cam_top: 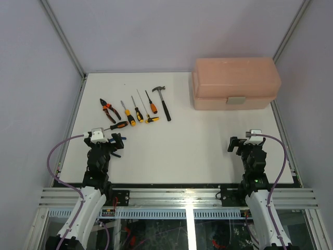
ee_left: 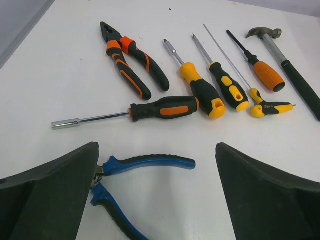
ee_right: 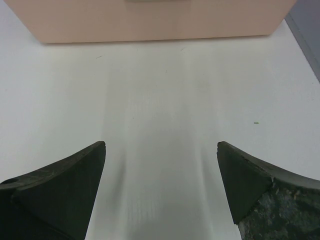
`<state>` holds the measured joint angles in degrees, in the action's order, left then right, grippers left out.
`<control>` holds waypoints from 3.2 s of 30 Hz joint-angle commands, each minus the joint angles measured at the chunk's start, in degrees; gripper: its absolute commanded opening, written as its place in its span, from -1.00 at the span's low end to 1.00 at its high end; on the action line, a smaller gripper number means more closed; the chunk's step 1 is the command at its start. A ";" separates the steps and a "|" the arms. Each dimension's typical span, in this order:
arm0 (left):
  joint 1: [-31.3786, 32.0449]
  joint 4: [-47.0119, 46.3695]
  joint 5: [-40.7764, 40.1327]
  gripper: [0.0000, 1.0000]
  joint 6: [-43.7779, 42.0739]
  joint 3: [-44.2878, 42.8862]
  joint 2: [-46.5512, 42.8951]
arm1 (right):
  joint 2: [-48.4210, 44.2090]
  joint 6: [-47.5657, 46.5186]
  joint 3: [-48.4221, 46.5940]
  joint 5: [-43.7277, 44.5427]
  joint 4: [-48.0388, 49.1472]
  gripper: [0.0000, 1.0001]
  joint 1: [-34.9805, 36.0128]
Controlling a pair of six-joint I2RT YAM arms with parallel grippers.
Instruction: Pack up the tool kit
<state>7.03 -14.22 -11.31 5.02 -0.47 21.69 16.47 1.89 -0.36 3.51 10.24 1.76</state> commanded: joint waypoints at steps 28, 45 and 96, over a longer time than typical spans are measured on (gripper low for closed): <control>0.10 22.35 6.81 1.00 -5.24 -39.26 19.22 | 4.13 11.39 -27.37 6.00 -13.36 0.98 0.01; 11.62 37.99 27.56 1.00 13.29 -99.42 72.59 | 38.42 15.44 -64.31 23.47 -36.64 0.99 -0.03; 23.32 21.00 14.22 1.00 23.81 -130.44 116.03 | 110.14 15.19 -123.58 -29.17 -41.15 0.75 -26.41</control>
<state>31.11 11.11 5.65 30.13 -131.79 137.10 126.76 16.53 -128.09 -18.13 -29.76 -24.56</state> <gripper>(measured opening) 0.997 0.922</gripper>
